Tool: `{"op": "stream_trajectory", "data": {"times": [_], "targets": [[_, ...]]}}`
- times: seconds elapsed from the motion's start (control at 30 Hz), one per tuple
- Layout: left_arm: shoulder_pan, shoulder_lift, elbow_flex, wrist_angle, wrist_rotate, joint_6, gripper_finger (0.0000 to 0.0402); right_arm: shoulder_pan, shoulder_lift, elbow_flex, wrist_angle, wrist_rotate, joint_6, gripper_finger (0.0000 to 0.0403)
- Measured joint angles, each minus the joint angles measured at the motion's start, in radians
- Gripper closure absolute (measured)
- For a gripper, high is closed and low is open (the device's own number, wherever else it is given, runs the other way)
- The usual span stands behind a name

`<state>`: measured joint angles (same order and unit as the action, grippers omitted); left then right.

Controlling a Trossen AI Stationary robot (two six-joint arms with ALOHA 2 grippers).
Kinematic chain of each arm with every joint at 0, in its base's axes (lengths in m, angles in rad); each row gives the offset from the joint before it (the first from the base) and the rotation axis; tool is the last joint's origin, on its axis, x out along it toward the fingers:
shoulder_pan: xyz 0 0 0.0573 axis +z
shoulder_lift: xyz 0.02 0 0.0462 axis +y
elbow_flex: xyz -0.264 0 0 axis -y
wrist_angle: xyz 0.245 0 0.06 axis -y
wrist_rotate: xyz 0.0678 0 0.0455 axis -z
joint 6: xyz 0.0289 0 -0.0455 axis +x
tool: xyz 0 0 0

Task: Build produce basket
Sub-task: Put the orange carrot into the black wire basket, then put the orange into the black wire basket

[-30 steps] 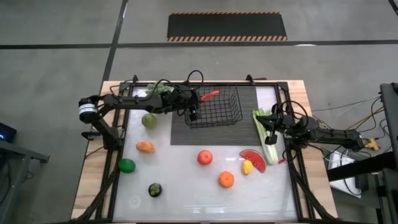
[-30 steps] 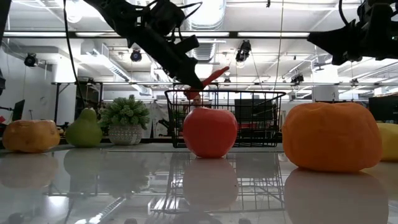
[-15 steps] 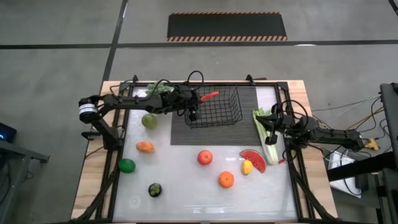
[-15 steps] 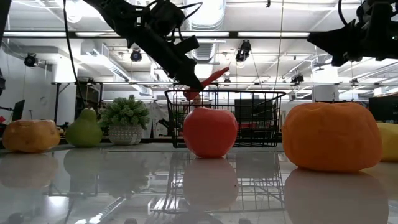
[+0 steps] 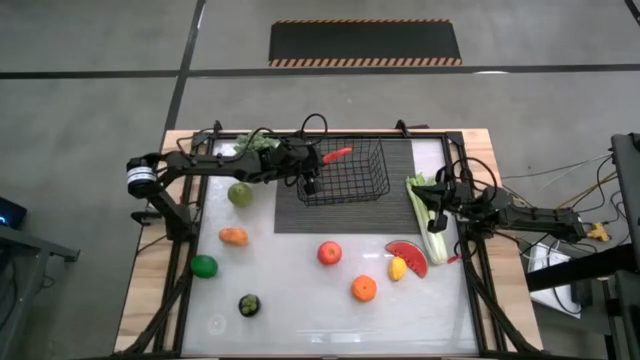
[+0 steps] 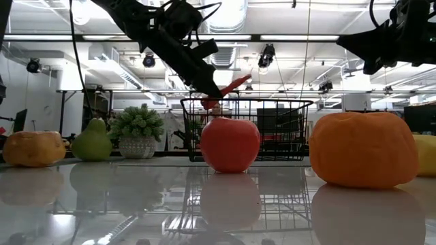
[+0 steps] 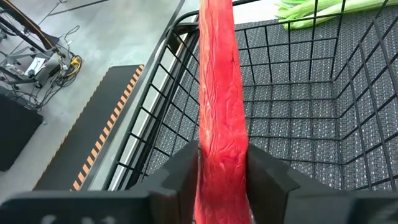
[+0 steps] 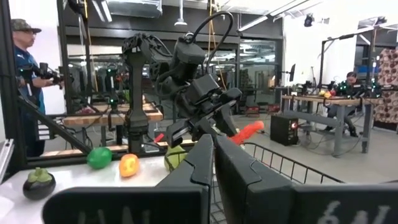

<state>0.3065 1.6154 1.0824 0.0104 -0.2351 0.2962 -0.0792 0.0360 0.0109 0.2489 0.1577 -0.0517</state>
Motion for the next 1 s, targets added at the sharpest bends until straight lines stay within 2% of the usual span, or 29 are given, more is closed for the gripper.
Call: {"op": "stream_trajectory", "data": {"times": [0.2, 0.33, 0.63, 0.83, 1.0], "targets": [[0.002, 0.000, 0.000, 0.027, -0.005, 0.000, 0.0234, 0.000, 0.000, 0.000, 0.014, -0.002, 0.002, 0.0394], [0.001, -0.015, 0.000, 0.024, -0.005, 0.011, 0.0212, 0.000, 0.000, 0.000, 0.027, -0.048, 0.002, 0.0394], [-0.074, -0.132, 0.000, 0.029, 0.029, 0.069, 0.0208, 0.000, 0.006, 0.000, 0.104, -0.072, 0.036, 0.0394], [-0.165, -0.207, -0.016, 0.039, 0.199, 0.144, 0.0208, 0.000, 0.057, 0.000, 0.235, -0.101, 0.041, 0.0394], [-0.206, -0.236, -0.071, 0.162, 0.243, 0.260, 0.0208, 0.007, 0.149, 0.006, 0.335, -0.149, 0.055, 0.0394]]}}
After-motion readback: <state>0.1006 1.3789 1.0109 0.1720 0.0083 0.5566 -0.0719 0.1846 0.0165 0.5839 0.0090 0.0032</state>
